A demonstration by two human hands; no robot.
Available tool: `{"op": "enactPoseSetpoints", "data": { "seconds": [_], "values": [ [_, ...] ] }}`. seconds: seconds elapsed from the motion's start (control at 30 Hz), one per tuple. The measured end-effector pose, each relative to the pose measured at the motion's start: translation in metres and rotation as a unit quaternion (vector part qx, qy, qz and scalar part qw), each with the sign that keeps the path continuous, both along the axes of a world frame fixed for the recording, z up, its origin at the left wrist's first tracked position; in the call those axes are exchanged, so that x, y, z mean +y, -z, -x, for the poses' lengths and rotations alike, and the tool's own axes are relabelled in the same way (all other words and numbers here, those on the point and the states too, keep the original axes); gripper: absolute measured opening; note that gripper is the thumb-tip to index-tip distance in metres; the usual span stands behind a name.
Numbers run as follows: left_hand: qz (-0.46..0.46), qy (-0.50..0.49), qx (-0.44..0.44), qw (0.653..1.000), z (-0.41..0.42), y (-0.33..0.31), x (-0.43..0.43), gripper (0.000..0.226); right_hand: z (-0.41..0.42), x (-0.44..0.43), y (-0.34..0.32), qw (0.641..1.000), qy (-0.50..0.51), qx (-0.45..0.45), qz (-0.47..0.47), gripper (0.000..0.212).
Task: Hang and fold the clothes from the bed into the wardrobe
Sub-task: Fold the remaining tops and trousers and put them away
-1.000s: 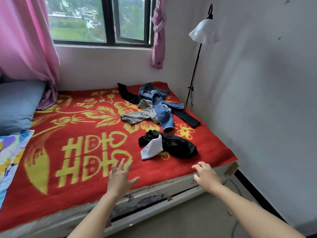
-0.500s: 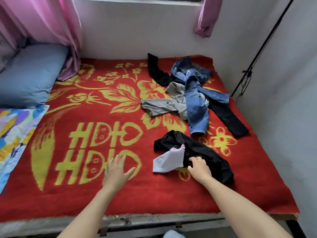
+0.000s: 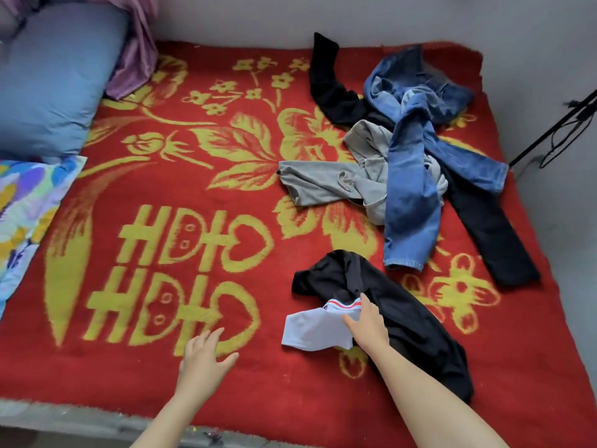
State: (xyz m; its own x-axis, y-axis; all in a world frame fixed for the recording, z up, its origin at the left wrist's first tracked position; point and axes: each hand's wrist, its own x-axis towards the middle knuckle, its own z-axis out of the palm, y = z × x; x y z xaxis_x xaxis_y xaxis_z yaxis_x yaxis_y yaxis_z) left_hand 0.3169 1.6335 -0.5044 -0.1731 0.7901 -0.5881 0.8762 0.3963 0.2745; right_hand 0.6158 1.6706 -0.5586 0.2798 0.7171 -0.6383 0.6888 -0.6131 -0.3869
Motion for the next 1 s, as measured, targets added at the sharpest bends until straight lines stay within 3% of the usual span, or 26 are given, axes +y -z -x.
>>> {"op": "enactPoseSetpoints", "data": {
  "seconds": [0.23,0.37,0.47,0.5,0.57,0.67,0.8,1.0],
  "values": [
    [0.007,-0.034,-0.009,0.999,0.008,0.017,0.004,0.059,-0.004,0.044,0.045,0.992,0.126,0.015,0.022,0.079],
    [0.015,-0.061,-0.033,0.997,0.002,0.014,0.004,0.058,0.003,0.028,0.056,0.992,0.120,-0.007,0.039,0.035],
    [0.006,-0.046,-0.045,0.998,-0.005,0.006,0.016,0.056,0.006,0.024,0.040,0.990,0.138,-0.004,0.006,0.016],
    [0.000,-0.036,-0.045,0.998,-0.006,0.002,0.022,0.056,0.006,0.028,0.027,0.991,0.135,0.001,-0.015,0.009],
    [-0.013,-0.030,-0.059,0.998,-0.010,-0.009,0.034,0.055,0.004,0.037,-0.005,0.992,0.103,0.004,-0.075,0.018],
    [-0.034,-0.020,-0.115,0.993,-0.020,-0.028,0.052,0.055,0.000,0.047,-0.063,0.987,-0.027,0.011,-0.155,0.027],
    [-0.096,0.027,-0.224,0.970,-0.033,-0.066,0.085,0.067,0.004,0.057,-0.173,0.961,-0.191,0.070,-0.185,0.009],
    [-0.143,0.179,-0.378,0.897,0.002,-0.147,0.119,0.097,0.062,0.046,-0.343,0.934,-0.174,0.223,-0.218,0.030]
  ]
}}
